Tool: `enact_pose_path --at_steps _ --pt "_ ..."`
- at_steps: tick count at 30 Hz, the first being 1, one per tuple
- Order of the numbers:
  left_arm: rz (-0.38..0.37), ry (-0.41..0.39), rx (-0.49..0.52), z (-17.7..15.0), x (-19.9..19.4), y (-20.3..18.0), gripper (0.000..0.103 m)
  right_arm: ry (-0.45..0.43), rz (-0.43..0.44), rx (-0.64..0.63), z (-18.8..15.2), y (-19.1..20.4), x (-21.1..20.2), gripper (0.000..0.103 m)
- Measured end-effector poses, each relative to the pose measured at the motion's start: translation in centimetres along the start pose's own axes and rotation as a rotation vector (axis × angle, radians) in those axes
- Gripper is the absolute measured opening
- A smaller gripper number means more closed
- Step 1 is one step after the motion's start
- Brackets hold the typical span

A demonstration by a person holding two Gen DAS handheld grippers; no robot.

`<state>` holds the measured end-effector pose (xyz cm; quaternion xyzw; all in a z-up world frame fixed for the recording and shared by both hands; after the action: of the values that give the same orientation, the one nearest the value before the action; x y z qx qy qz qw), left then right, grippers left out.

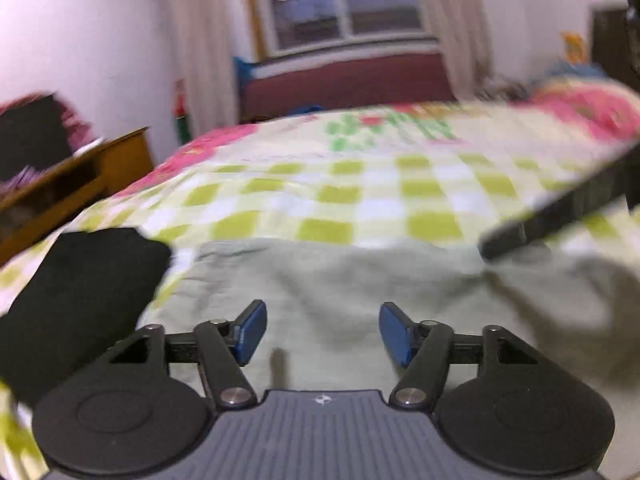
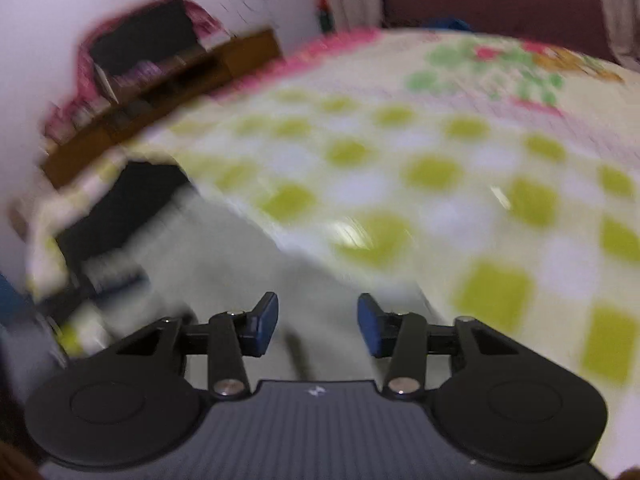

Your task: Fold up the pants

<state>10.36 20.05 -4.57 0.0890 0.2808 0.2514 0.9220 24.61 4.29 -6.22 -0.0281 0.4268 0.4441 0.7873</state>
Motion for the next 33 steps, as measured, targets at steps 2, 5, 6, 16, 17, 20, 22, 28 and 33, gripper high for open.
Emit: enact_pose_path --at_steps 2,5,6,16,17,20,22,28,33 --pt "-0.008 0.075 0.073 -0.4 1.3 -1.1 0.080 -0.032 -0.013 0.026 -1.4 -2.0 0.1 0.028" --pt "0.007 0.094 0.075 0.2 1.2 -1.0 0.080 -0.093 -0.032 0.075 -1.8 -2.6 -2.5 0.033" --pt "0.024 0.091 0.085 0.5 0.9 -1.2 0.080 -0.120 -0.029 0.094 -2.1 -2.2 -3.7 0.037" --pt "-0.136 0.002 0.380 -0.6 -5.5 -12.5 0.079 -0.221 -0.309 0.412 -15.0 -9.8 -19.6 0.038" --pt "-0.109 -0.033 0.427 -0.5 -6.3 -13.3 0.078 -0.257 -0.334 0.435 -16.1 -10.4 -21.6 0.038" --pt "-0.135 -0.072 0.454 0.5 -8.4 -15.0 0.079 -0.345 -0.416 0.547 -19.9 -12.0 -27.3 0.043" --pt "-0.170 -0.077 0.458 1.3 -9.6 -16.3 0.081 -0.410 -0.455 0.623 -22.3 -12.7 -30.5 0.043" --pt "-0.268 -0.121 0.577 0.5 -13.4 -21.3 0.081 -0.536 -0.427 0.831 -28.9 -14.7 -36.2 0.039" --pt "-0.289 -0.180 0.665 -0.4 -15.9 -23.8 0.081 -0.651 -0.445 0.828 -29.7 -13.8 -38.3 0.048"
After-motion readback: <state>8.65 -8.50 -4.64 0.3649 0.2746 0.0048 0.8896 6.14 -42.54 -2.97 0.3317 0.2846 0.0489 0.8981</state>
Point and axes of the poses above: each gripper's, at about its wrist camera, not at the fingertips, and x roughly the way its jaws point, y to its left, z to its top, the point moved 5 cm from there along x, roughly the way its jaws point, and after that the axes turned 13 degrees about z, right-handed, at the moved point
